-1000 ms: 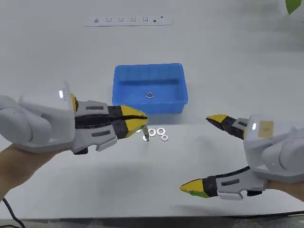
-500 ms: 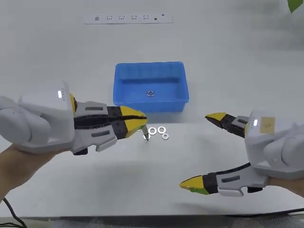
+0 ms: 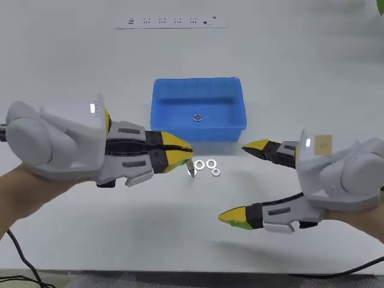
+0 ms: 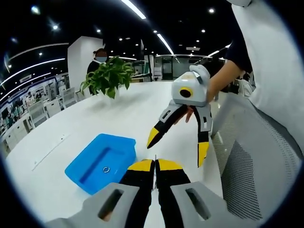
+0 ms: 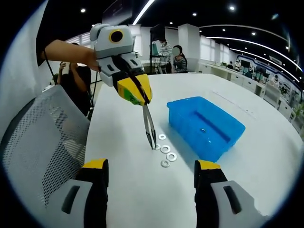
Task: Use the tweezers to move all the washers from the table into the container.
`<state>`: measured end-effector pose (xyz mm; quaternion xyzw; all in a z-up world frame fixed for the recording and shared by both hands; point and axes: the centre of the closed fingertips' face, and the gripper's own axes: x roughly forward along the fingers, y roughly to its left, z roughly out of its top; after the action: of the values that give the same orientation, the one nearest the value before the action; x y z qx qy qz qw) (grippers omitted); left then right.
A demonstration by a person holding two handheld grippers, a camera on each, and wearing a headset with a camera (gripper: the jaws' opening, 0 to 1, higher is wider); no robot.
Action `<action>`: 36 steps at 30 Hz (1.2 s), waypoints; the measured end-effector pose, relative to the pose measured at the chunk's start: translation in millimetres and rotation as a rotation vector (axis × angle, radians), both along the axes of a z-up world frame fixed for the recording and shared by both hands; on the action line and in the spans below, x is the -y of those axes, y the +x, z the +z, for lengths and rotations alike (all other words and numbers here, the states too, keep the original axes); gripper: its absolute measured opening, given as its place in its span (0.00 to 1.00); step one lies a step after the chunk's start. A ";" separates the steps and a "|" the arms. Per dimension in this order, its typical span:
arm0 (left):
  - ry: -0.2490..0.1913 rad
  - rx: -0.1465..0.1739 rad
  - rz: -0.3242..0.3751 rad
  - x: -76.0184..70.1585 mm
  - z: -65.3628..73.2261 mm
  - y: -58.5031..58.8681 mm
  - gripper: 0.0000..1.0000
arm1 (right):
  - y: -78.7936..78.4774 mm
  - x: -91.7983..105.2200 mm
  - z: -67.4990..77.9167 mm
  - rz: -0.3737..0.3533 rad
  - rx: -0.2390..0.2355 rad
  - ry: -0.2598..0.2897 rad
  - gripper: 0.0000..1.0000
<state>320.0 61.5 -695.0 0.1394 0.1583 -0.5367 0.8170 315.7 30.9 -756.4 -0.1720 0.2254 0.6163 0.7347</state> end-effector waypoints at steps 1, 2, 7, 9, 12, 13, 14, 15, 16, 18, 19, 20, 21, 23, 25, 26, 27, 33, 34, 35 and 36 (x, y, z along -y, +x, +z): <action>0.001 -0.002 -0.002 0.2 -0.2 0.3 0.05 | 0.6 -3.7 0.9 0.008 -0.007 0.006 0.70; -0.001 -0.006 -0.002 0.5 -0.4 0.6 0.05 | -0.8 -9.0 2.9 0.019 -0.028 0.029 0.67; -0.011 -0.015 0.000 3.6 -0.5 4.3 0.05 | 8.8 -31.9 2.6 0.018 -0.070 0.067 0.55; -0.011 -0.023 -0.009 3.9 -0.8 2.8 0.05 | 10.2 -38.0 1.5 0.038 -0.066 0.061 0.50; -0.015 -0.031 -0.001 1.8 -0.9 4.0 0.05 | 9.5 -44.6 -3.2 0.075 -0.079 0.050 0.41; -0.019 -0.038 -0.001 1.4 -1.1 3.5 0.05 | 8.0 -46.1 -6.6 0.100 -0.077 0.032 0.39; -0.019 -0.038 -0.001 1.2 -1.1 3.2 0.05 | 7.7 -46.8 -8.7 0.113 -0.071 0.019 0.37; -0.019 -0.042 -0.004 1.2 -1.2 2.5 0.05 | 7.5 -48.3 -10.7 0.132 -0.054 0.008 0.34; -0.018 -0.043 -0.006 1.1 -1.3 2.2 0.05 | 6.6 -49.4 -11.6 0.142 -0.054 0.005 0.32; -0.014 -0.044 -0.008 0.6 -1.4 2.0 0.05 | 6.4 -51.7 -13.7 0.156 -0.061 0.002 0.30; -0.009 -0.043 -0.014 0.6 -1.3 1.4 0.05 | 5.8 -52.3 -14.3 0.165 -0.060 -0.001 0.29; -0.006 -0.041 -0.017 0.7 -1.4 1.2 0.05 | 5.5 -52.9 -14.5 0.181 -0.047 -0.007 0.27; 0.005 -0.039 -0.025 1.3 -1.4 0.5 0.05 | 6.4 -53.4 -14.3 0.186 -0.035 -0.009 0.26; 0.020 -0.037 -0.039 2.3 -1.4 -0.4 0.05 | 5.7 -55.6 -12.7 0.196 -0.038 -0.004 0.24; 0.025 -0.036 -0.047 3.3 -1.6 -0.5 0.05 | 4.6 -57.9 -12.3 0.209 -0.043 -0.001 0.23; 0.025 -0.036 -0.048 3.4 -1.7 0.0 0.05 | 4.0 -58.3 -12.6 0.226 -0.027 -0.010 0.22; 0.025 -0.039 -0.049 3.4 -1.8 -0.1 0.05 | 3.3 -58.4 -13.1 0.237 -0.023 -0.016 0.20; 0.066 -0.030 -0.084 1.2 -2.9 -2.8 0.05 | 3.8 -61.6 -15.8 0.268 -0.014 -0.032 0.13; 0.069 -0.031 -0.084 0.6 -3.0 -2.9 0.05 | 3.7 -61.6 -16.6 0.273 -0.017 -0.034 0.13; 0.071 -0.032 -0.085 0.2 -3.2 -3.0 0.05 | 3.4 -61.6 -17.2 0.277 -0.016 -0.037 0.13; 0.072 -0.033 -0.084 -0.4 -3.4 -3.0 0.05 | 2.8 -61.5 -17.8 0.289 -0.005 -0.042 0.13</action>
<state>317.0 61.9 -698.4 0.1665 0.1850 -0.5668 0.7854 318.5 92.4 -774.2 -0.2163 0.2130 0.7115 0.6338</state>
